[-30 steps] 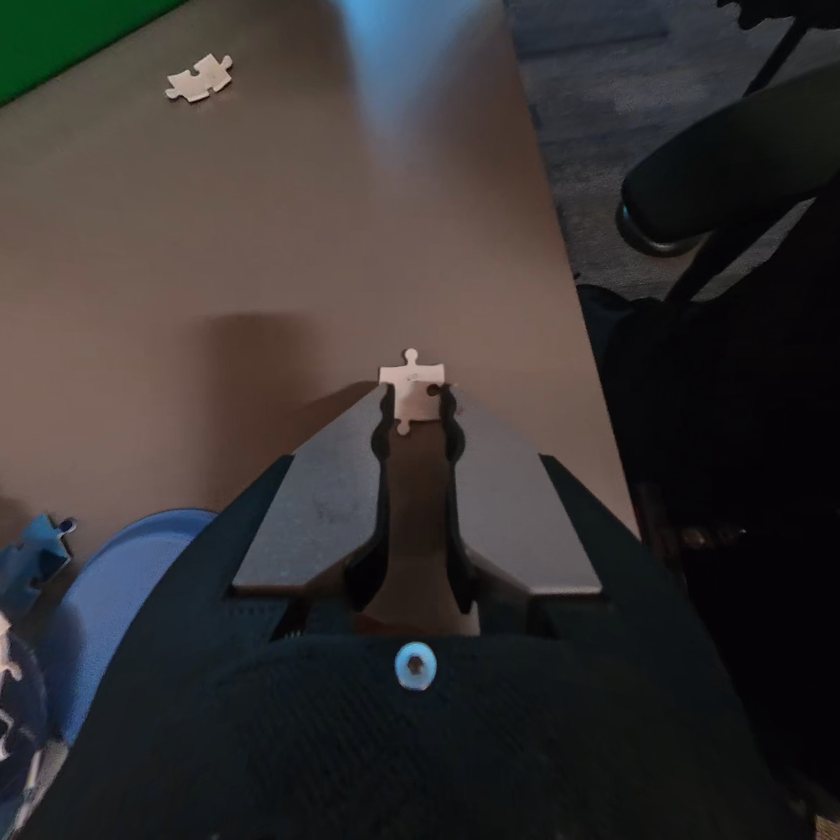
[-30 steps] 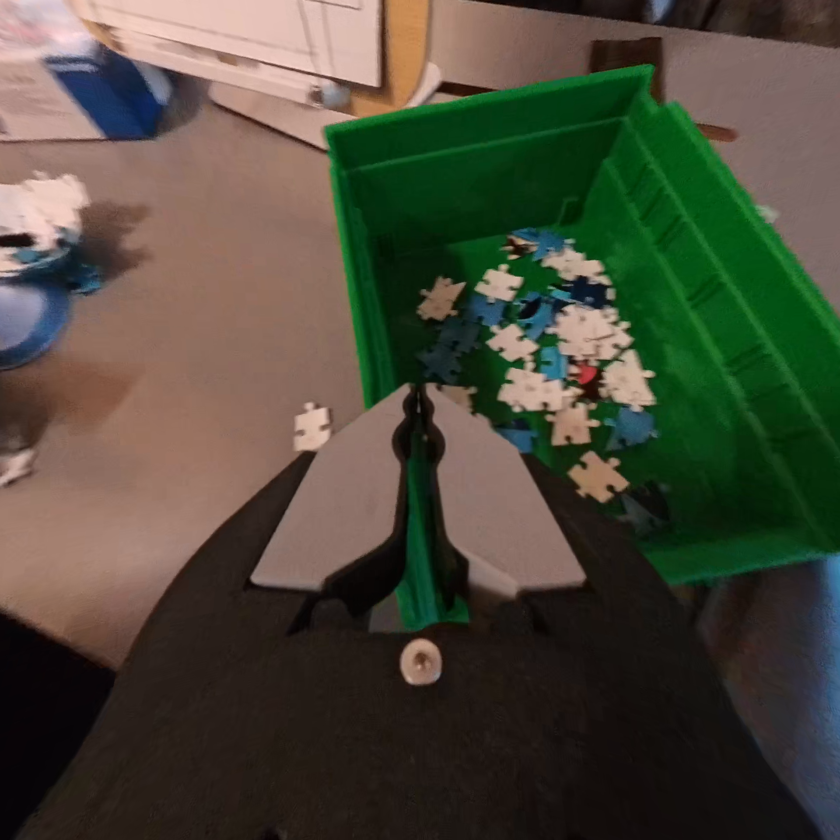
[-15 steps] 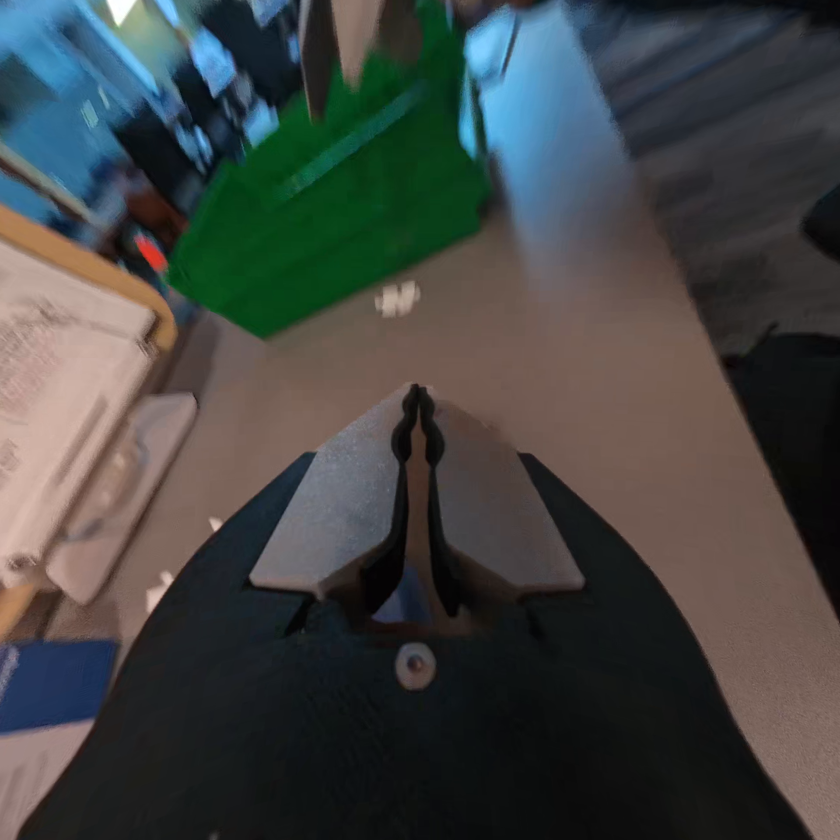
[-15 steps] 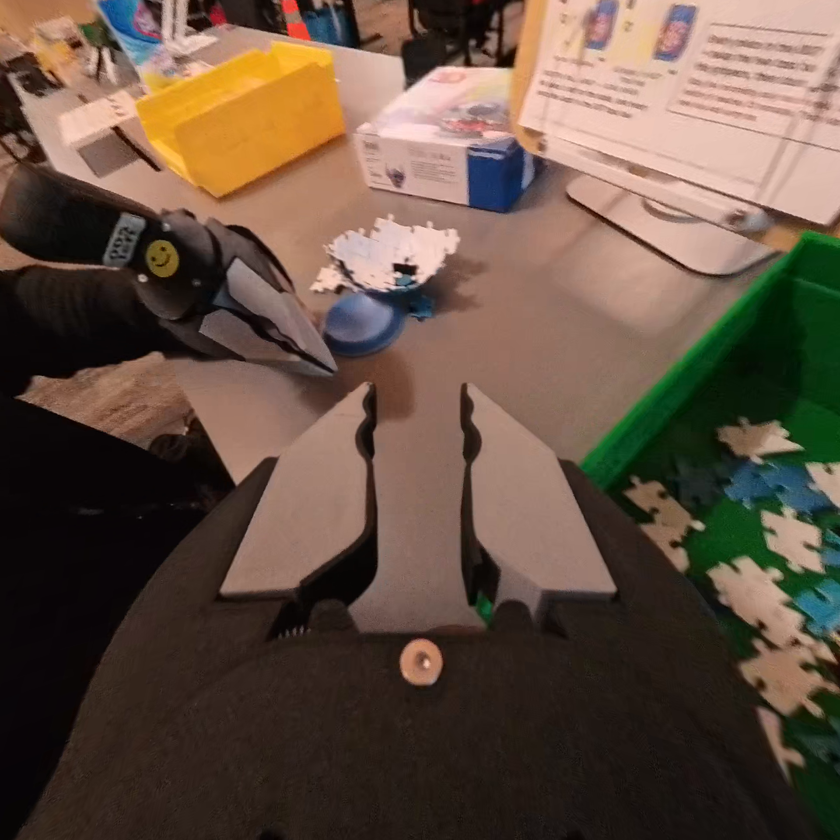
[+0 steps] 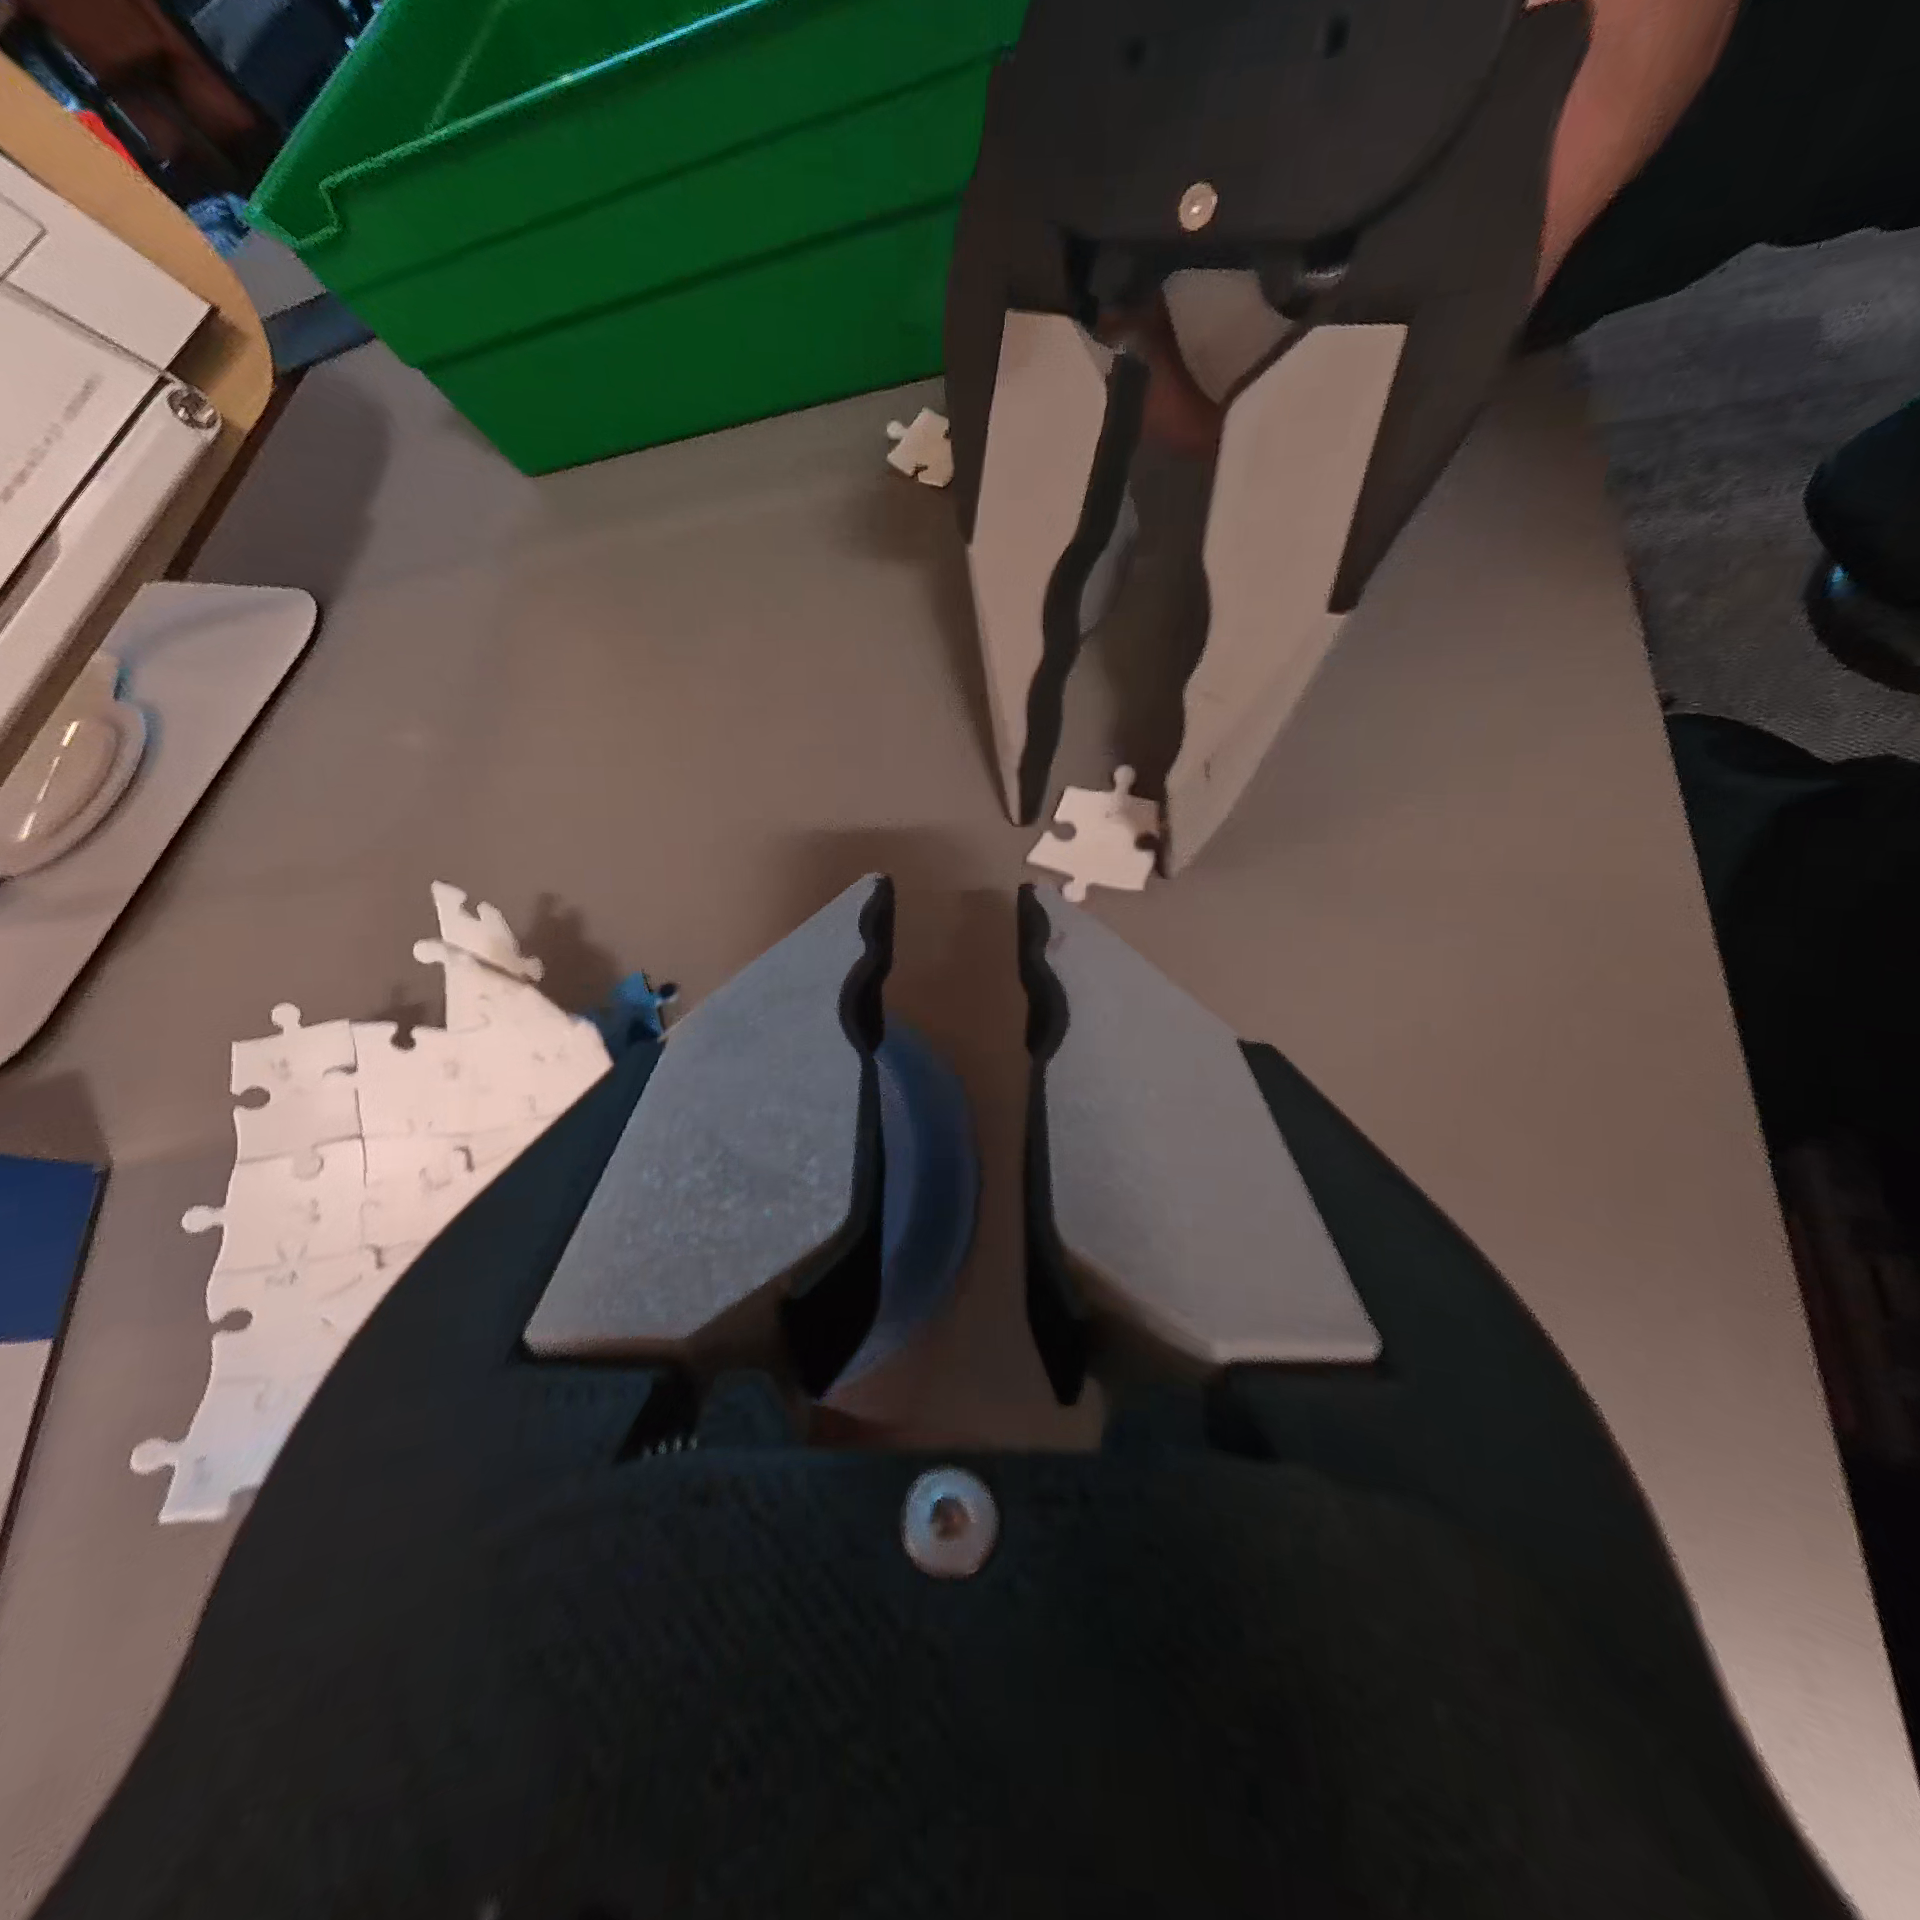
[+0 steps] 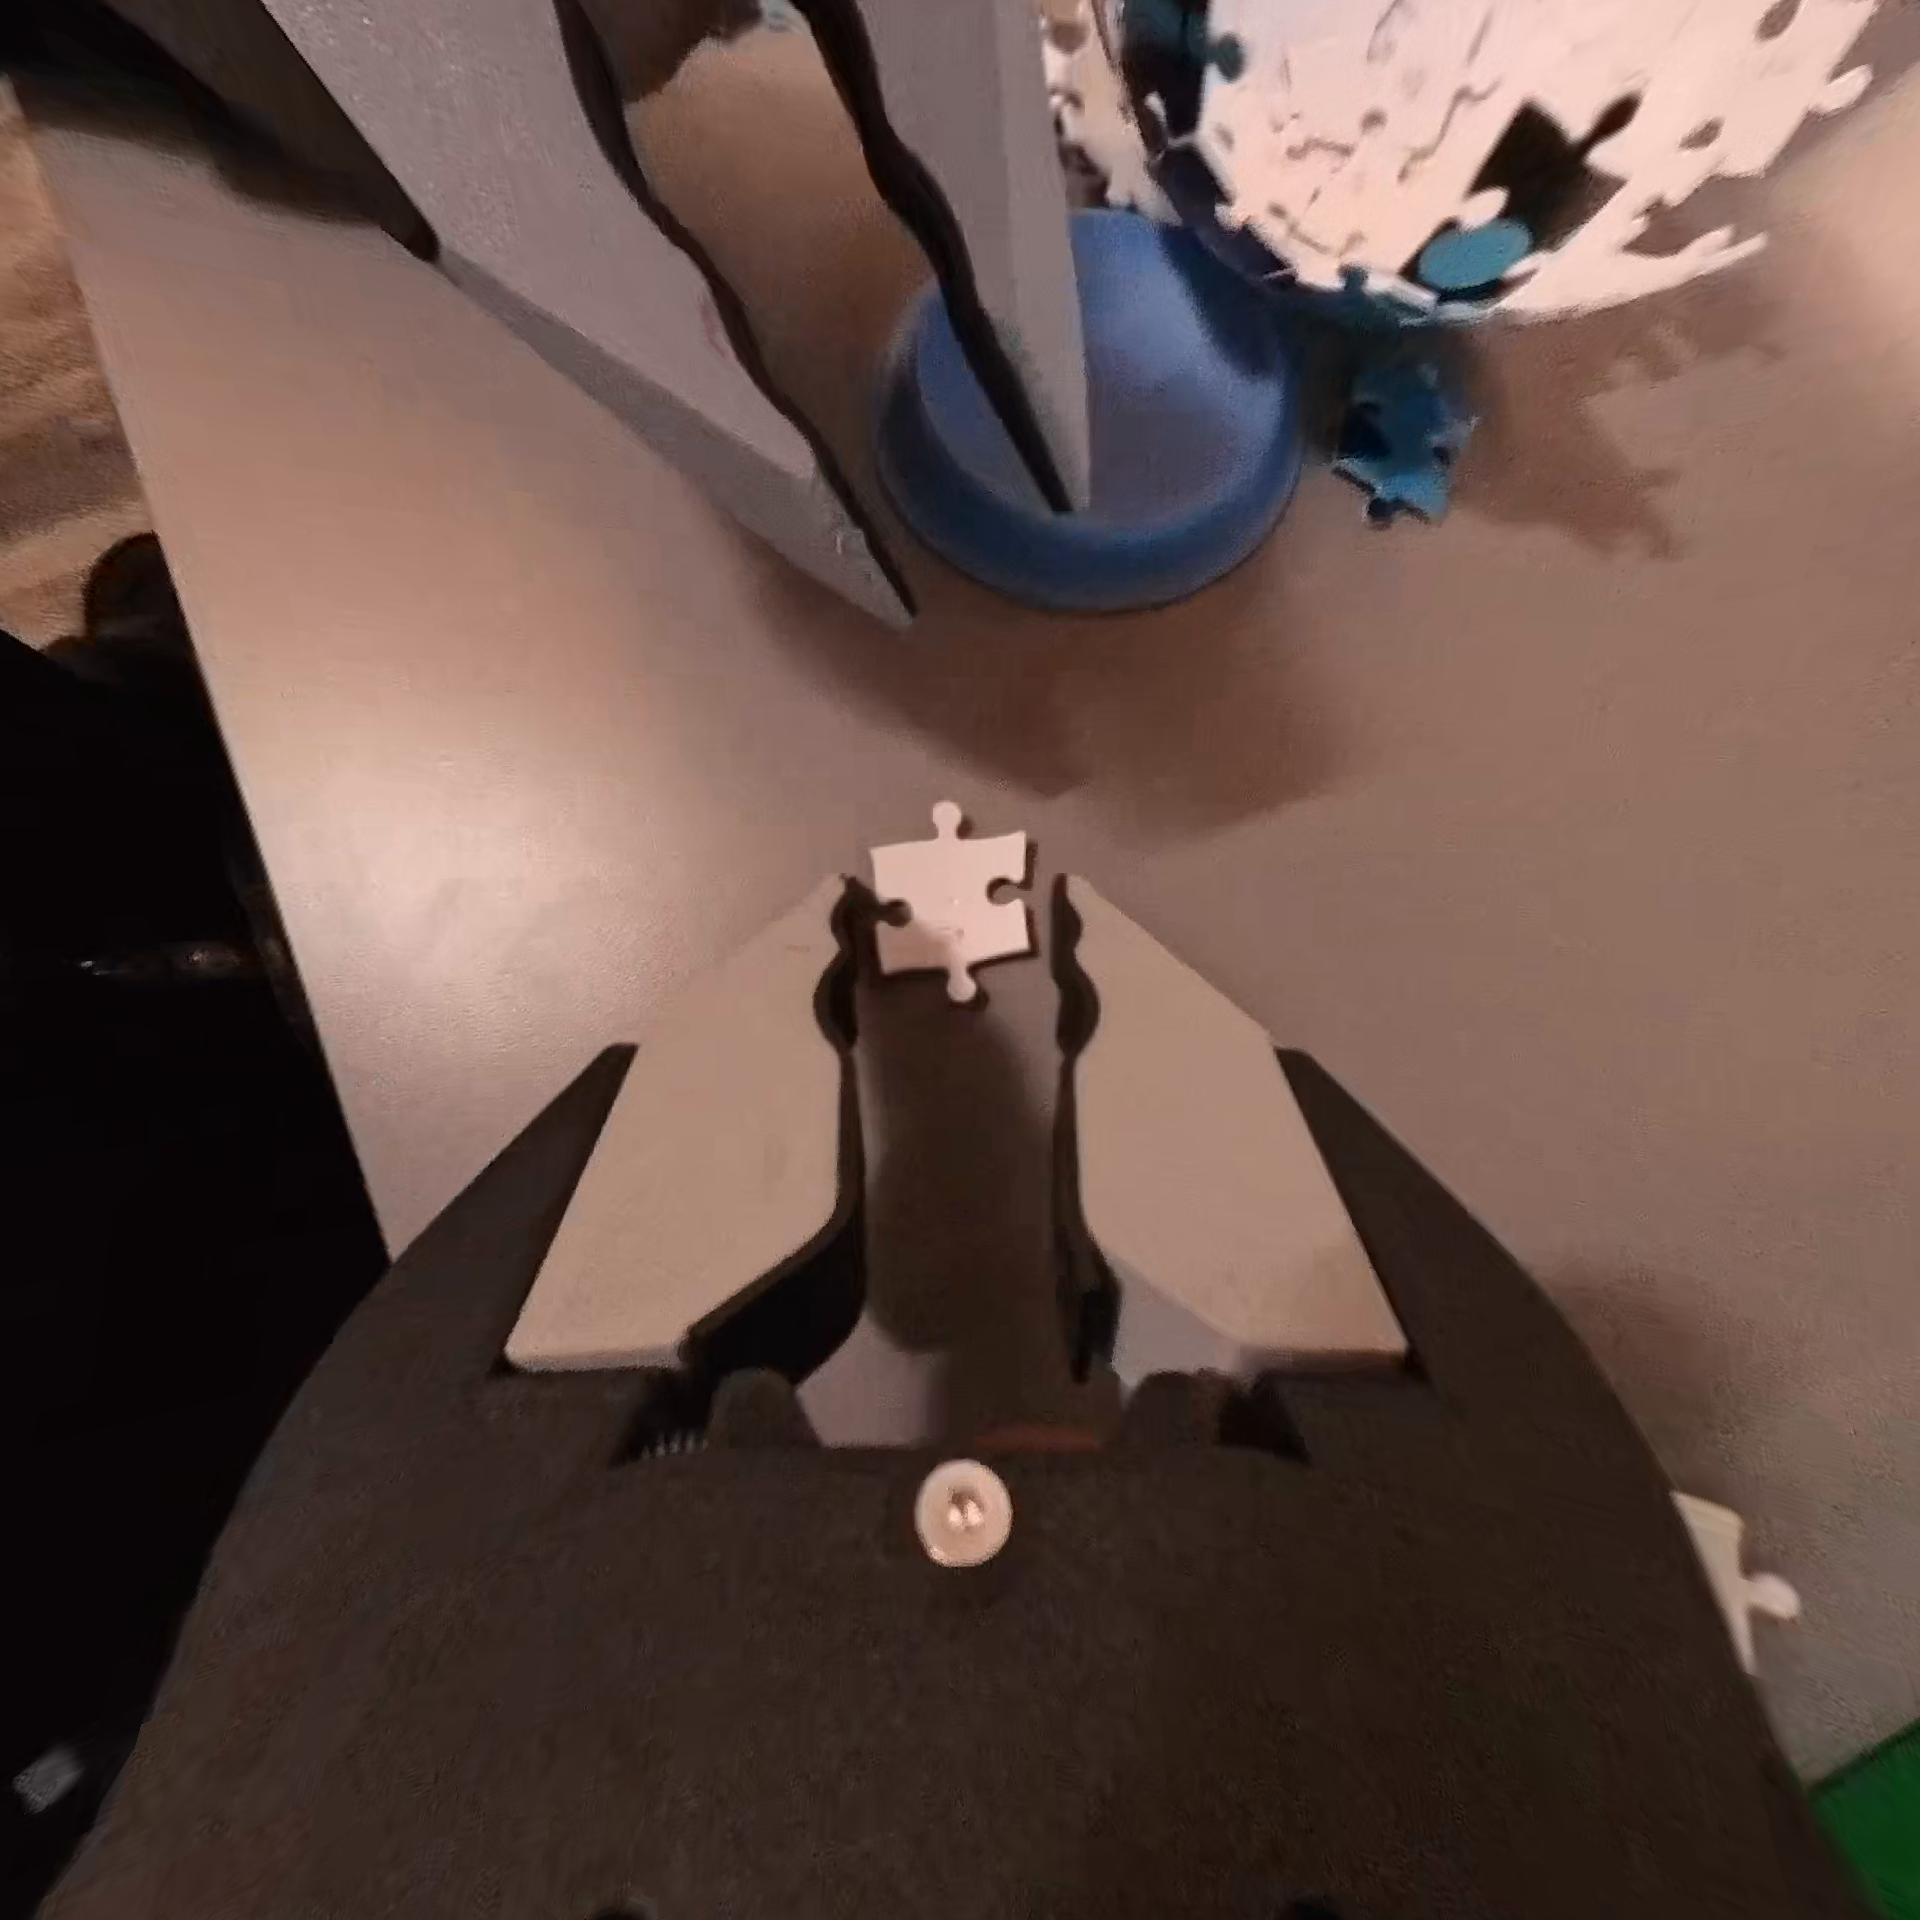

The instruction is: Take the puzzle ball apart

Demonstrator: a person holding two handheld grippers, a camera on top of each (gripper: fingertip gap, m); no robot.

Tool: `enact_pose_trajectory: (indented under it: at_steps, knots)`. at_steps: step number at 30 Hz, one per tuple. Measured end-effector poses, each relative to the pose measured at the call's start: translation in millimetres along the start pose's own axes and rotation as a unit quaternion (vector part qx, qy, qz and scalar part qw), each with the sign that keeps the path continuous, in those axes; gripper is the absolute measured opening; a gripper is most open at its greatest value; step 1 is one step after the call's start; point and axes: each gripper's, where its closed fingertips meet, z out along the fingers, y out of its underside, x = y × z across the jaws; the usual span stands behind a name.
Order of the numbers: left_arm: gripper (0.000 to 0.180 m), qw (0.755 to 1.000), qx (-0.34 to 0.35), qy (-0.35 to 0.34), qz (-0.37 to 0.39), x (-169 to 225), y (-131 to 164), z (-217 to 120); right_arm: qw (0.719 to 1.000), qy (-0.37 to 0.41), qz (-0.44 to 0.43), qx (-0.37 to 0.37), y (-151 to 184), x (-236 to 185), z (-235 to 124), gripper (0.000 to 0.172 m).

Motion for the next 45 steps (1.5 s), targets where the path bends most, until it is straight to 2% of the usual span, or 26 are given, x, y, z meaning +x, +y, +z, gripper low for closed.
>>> enact_pose_trajectory:
  at_steps: [1,5,7,9,11,13,14,15,17,18,20,22,24,25,27,28,30,31,33,35,36,40,42,45]
  knots:
    - [0.021,1.0,0.003,-0.001,-0.005,-0.7,2.0,-2.4,1.0,-0.002,-0.001,0.0,-0.5,0.5,0.6,0.025]
    - [0.02,1.0,0.016,-0.009,-0.017,-3.8,8.2,-8.3,0.999,0.029,-0.021,-0.006,-6.5,3.3,-11.6,0.024]
    - [0.021,1.0,0.018,-0.007,-0.019,-3.3,10.0,-9.8,0.994,0.103,-0.021,0.023,-22.2,27.6,-53.2,0.024]
    - [0.02,1.0,0.016,-0.008,-0.021,-3.0,12.4,-10.6,0.977,0.206,0.003,0.064,-31.0,72.3,-121.7,0.024]
    - [0.02,1.0,0.011,-0.003,-0.024,-0.5,15.9,-10.3,0.954,0.285,0.058,0.067,-11.9,122.6,-183.4,0.024]
    - [0.02,1.0,0.004,-0.003,-0.025,0.5,18.7,-9.7,0.945,0.306,0.112,0.021,28.1,161.3,-207.2,0.025]
    - [0.021,1.0,0.002,0.0,-0.023,1.9,19.1,-9.7,0.944,0.305,0.129,-0.006,47.4,174.2,-207.4,0.025]
    - [0.021,1.0,0.003,-0.002,-0.021,1.8,18.7,-10.1,0.941,0.306,0.142,-0.029,62.8,183.3,-204.8,0.034]
    - [0.021,1.0,0.004,-0.007,-0.019,0.9,18.7,-11.6,0.942,0.296,0.15,-0.044,70.2,183.0,-195.7,0.046]
    - [0.021,1.0,0.003,-0.008,-0.021,0.2,19.4,-12.6,0.951,0.275,0.138,-0.034,60.3,173.0,-189.0,0.051]
    - [0.021,1.0,0.004,-0.01,-0.027,-1.4,19.6,-14.7,0.967,0.237,0.095,-0.015,31.8,148.9,-174.8,0.04]
    - [0.021,0.999,0.005,-0.011,-0.03,-2.1,19.0,-16.0,0.981,0.185,0.048,-0.045,14.2,120.8,-151.3,0.042]
    - [0.021,1.0,0.004,-0.012,-0.026,-1.2,18.5,-16.8,0.978,0.18,0.005,-0.109,10.8,108.4,-131.9,0.047]
    - [0.021,1.0,0.004,-0.012,-0.022,-0.4,18.3,-17.3,0.977,0.169,-0.004,-0.131,10.9,102.2,-120.0,0.04]
    - [0.021,1.0,0.005,-0.014,-0.016,0.9,16.5,-18.9,0.967,0.153,0.025,-0.204,29.5,96.1,-97.7,0.029]
    - [0.021,1.0,0.007,-0.013,-0.015,1.9,15.4,-20.0,0.954,0.157,0.049,-0.249,44.1,96.9,-91.1,0.033]
    - [0.021,1.0,0.013,-0.014,-0.014,2.4,12.1,-22.6,0.937,0.179,0.096,-0.284,60.0,101.9,-83.3,0.04]
    - [0.021,1.0,0.017,-0.013,-0.015,2.7,10.3,-23.8,0.928,0.205,0.119,-0.287,62.5,108.8,-84.7,0.033]
    - [0.021,1.0,0.023,-0.011,-0.017,3.2,7.5,-26.2,0.913,0.25,0.155,-0.282,63.2,118.8,-91.0,0.037]
    - [0.02,0.999,0.027,-0.011,-0.015,4.2,5.0,-28.5,0.903,0.268,0.152,-0.3,68.0,116.9,-93.0,0.016]
    - [0.02,0.999,0.03,-0.012,-0.014,4.8,3.3,-29.7,0.898,0.278,0.146,-0.307,69.2,115.6,-92.5,0.016]
    - [0.02,0.999,0.042,-0.013,-0.005,7.7,-3.8,-34.0,0.892,0.288,0.173,-0.301,77.3,113.1,-91.6,0.046]
    - [0.02,0.999,0.049,-0.014,-0.005,7.9,-6.9,-36.9,0.886,0.3,0.217,-0.281,86.5,122.2,-102.4,0.052]
    - [0.019,0.998,0.059,-0.013,-0.009,7.7,-10.3,-40.3,0.897,0.269,0.27,-0.225,89.8,124.2,-98.5,0.053]
